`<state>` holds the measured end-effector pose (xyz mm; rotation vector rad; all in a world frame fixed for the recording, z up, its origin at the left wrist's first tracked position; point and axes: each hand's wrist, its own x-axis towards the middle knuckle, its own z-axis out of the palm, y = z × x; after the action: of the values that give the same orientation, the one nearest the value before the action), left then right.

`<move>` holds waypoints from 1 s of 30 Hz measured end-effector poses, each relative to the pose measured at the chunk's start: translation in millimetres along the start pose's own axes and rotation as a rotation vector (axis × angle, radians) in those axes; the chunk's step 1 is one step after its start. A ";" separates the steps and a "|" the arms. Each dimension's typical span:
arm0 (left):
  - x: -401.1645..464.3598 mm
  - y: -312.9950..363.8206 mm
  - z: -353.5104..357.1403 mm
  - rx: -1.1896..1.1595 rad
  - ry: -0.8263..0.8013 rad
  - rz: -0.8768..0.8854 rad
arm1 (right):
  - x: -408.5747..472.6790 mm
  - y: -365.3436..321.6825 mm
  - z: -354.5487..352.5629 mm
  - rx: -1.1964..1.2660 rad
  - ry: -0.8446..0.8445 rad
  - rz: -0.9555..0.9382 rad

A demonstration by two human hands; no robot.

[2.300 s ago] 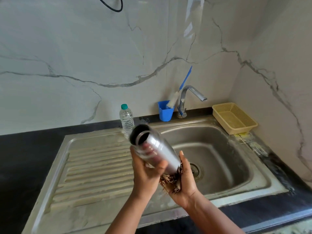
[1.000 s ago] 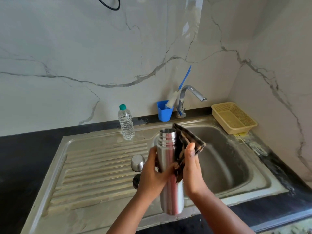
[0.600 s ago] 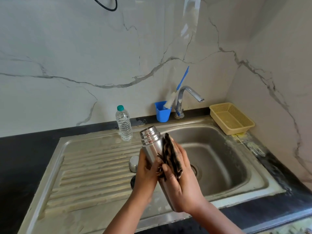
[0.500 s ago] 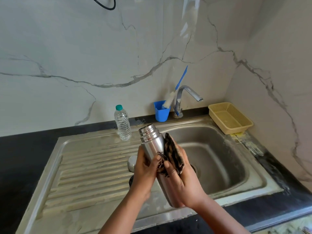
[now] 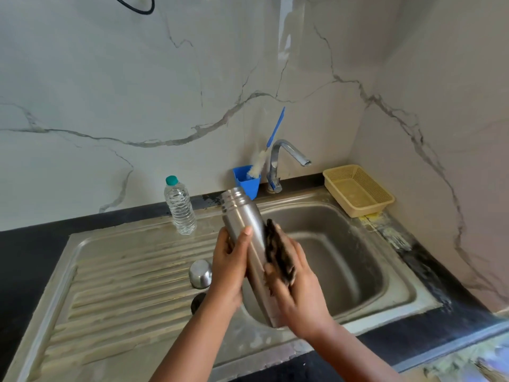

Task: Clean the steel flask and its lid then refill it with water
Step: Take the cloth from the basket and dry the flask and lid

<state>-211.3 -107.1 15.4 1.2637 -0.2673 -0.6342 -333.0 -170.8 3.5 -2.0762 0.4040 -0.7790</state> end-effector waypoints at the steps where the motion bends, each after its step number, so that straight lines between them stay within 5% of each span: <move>1: 4.1 2.8 2.9 -0.030 0.041 -0.028 | -5.5 8.3 -1.6 -0.140 -0.017 -0.091; 3: 13.0 5.9 6.7 -0.072 0.121 -0.074 | -15.7 18.3 -9.2 -0.265 -0.015 -0.187; 7: 26.9 -0.2 18.3 -0.168 0.263 -0.289 | -20.0 34.5 -30.4 -0.067 0.098 -0.192; 13: 25.7 -7.4 68.6 -0.354 0.202 -0.553 | 15.5 37.8 -74.8 -0.167 0.241 -0.274; 16: 34.0 -17.4 79.6 -0.178 0.068 -0.650 | 40.2 40.3 -101.7 -0.225 0.201 -0.205; 20: 39.2 -32.4 76.0 0.083 0.143 -0.649 | 76.2 46.6 -123.4 -0.294 0.167 -0.025; 30: 33.9 -47.6 43.5 -0.060 0.158 -0.735 | 96.7 62.5 -122.9 -0.566 0.086 -0.093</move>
<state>-220.8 -169.2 -21.5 1.3385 0.3682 -1.1461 -341.2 -334.3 43.0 -2.6061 0.6352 -0.8835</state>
